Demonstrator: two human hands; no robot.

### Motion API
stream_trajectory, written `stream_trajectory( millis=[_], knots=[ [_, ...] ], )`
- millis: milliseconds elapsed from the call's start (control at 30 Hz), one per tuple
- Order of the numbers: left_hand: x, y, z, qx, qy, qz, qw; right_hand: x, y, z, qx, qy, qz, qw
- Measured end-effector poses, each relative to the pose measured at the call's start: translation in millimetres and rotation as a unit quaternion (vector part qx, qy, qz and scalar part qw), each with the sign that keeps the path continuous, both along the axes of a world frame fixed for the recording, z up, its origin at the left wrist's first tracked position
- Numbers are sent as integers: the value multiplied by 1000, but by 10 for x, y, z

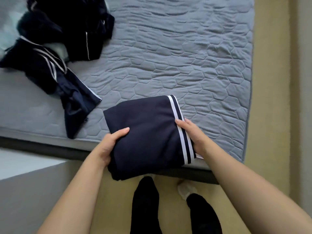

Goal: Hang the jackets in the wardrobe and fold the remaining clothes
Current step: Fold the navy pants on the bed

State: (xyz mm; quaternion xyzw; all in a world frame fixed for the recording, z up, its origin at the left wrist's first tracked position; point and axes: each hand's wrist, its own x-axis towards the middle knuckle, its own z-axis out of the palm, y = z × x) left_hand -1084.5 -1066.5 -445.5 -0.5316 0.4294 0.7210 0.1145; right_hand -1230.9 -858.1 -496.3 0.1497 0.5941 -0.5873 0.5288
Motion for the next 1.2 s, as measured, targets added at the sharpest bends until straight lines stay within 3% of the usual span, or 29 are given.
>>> stream_trajectory(
  millis=[233, 333, 467, 667, 800, 867, 967, 1100, 1200],
  knots=[
    [1066, 868, 1871, -61, 72, 155, 983, 289, 228, 1785, -93, 69, 237, 965],
    [1756, 1381, 2576, -78, 96, 238, 963, 660, 163, 2491, -131, 76, 342, 927],
    [2799, 2121, 3274, -144, 110, 388, 904, 1526, -34, 3257, -186, 72, 473, 858],
    [4495, 3761, 3921, -231, 88, 620, 745, 3702, 107, 4049, -292, 37, 670, 682],
    [5526, 5139, 4210, -290, 73, 747, 594, 5392, 888, 4371, -330, -2, 767, 550],
    [6018, 5810, 4336, -337, 20, 790, 511, 6167, 1435, 4495, -332, -24, 806, 490],
    [6673, 6850, 4558, -374, -39, 825, 422, 7171, 2284, 4703, -307, -57, 854, 417],
    [7152, 8088, 4851, -369, -9, 854, 367, 8289, 3306, 4997, -258, -67, 909, 320],
    [7560, 8802, 5077, -373, -35, 874, 308, 9033, 3981, 5206, -258, -60, 927, 265]
  ],
)
